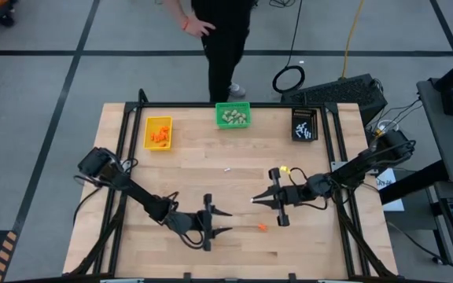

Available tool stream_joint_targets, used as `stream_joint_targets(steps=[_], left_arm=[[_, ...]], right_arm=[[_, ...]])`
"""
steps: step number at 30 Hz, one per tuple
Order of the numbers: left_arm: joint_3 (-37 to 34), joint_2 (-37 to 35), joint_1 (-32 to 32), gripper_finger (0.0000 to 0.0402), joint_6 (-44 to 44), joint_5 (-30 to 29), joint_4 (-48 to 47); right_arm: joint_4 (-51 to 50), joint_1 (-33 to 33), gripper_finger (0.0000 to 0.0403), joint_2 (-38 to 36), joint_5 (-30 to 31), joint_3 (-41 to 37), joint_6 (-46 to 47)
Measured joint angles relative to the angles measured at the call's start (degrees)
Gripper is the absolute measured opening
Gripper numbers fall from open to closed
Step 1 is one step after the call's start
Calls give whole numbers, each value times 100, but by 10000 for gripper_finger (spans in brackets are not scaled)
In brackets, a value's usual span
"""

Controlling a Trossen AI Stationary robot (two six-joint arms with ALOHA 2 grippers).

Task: Sort Halloween decoration
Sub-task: Put the white bone toy into the black bin

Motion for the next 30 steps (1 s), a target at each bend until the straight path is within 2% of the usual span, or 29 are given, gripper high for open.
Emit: stream_joint_targets(steps=[4, 7, 15, 23, 26, 30], left_arm=[[0, -130, 4, 193, 99, -165, -32], [0, -220, 4, 193, 62, -180, -153], [-2, -299, -99, 193, 44, -183, -122], [-2, -299, -98, 193, -59, -183, -59], [-2, -299, -98, 193, -74, -181, -58], [-2, -299, -98, 193, -88, -181, -57]], right_arm=[[-127, 0, 8, -312, 47, 0, 514], [-704, 0, 8, -768, 130, 0, 771], [-3537, -17, 8, -2640, 635, 2, 1383], [-6569, -194, 8, -4717, 2043, 141, 1983], [-7840, -445, 8, -5163, 2540, 406, 2250], [-9211, -928, 8, -5349, 2875, 831, 2545]])
